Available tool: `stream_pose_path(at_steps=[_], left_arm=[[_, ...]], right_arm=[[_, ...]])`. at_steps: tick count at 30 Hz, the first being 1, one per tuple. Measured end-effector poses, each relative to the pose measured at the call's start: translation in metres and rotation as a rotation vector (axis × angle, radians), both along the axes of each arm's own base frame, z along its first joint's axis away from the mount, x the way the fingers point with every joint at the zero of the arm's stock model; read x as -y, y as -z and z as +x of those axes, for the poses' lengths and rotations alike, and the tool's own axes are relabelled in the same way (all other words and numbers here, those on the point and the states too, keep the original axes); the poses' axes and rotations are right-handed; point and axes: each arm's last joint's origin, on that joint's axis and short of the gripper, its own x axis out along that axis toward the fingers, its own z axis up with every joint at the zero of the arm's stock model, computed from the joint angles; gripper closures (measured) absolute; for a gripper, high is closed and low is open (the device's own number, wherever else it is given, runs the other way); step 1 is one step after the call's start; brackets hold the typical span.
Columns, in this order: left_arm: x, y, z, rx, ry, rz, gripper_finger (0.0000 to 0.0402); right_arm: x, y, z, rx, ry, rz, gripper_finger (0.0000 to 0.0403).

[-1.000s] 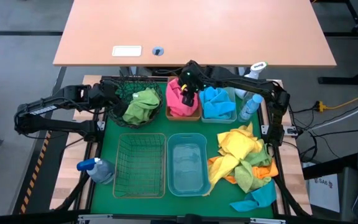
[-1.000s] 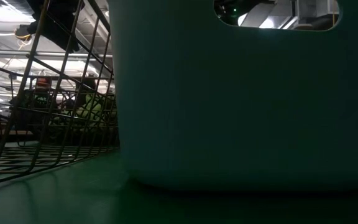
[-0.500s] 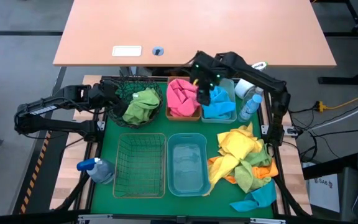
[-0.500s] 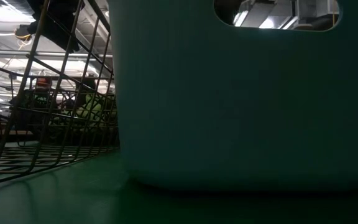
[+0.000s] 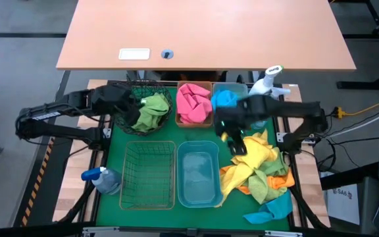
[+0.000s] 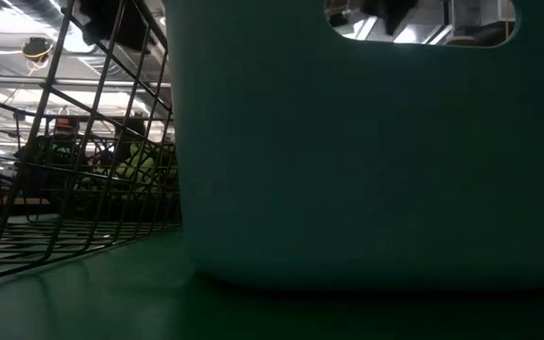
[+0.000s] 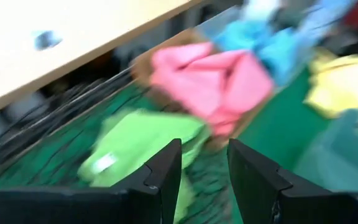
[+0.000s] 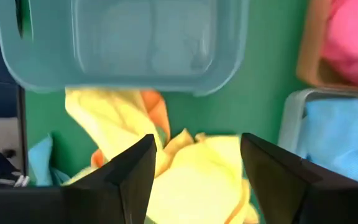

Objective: Sort microfiber towel by color & place in baskets
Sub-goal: Put the yellow towel into the gold wire basket

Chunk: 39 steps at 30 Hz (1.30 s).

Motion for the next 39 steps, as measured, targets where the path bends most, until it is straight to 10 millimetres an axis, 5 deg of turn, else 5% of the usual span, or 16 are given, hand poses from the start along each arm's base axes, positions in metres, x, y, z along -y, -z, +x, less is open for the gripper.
stream_pose_path(at_steps=[6,15,25,39], left_arm=[[0.008,-0.006,0.026,0.094,0.153,0.039,0.0277],[0.028,0.012,0.083,0.064,0.324,0.089,0.0277],[0.048,0.039,0.134,0.067,0.413,0.108,0.0277],[0.060,0.058,0.149,0.004,0.452,0.098,0.0277]], right_arm=[[-0.029,0.035,-0.035,0.027,0.016,0.005,0.0170],[-0.028,0.096,-0.082,-0.004,0.324,-0.046,0.0170],[-0.027,0.151,-0.092,-0.118,0.394,-0.036,0.0170],[-0.025,0.181,-0.100,-0.142,0.393,-0.038,0.0170]])
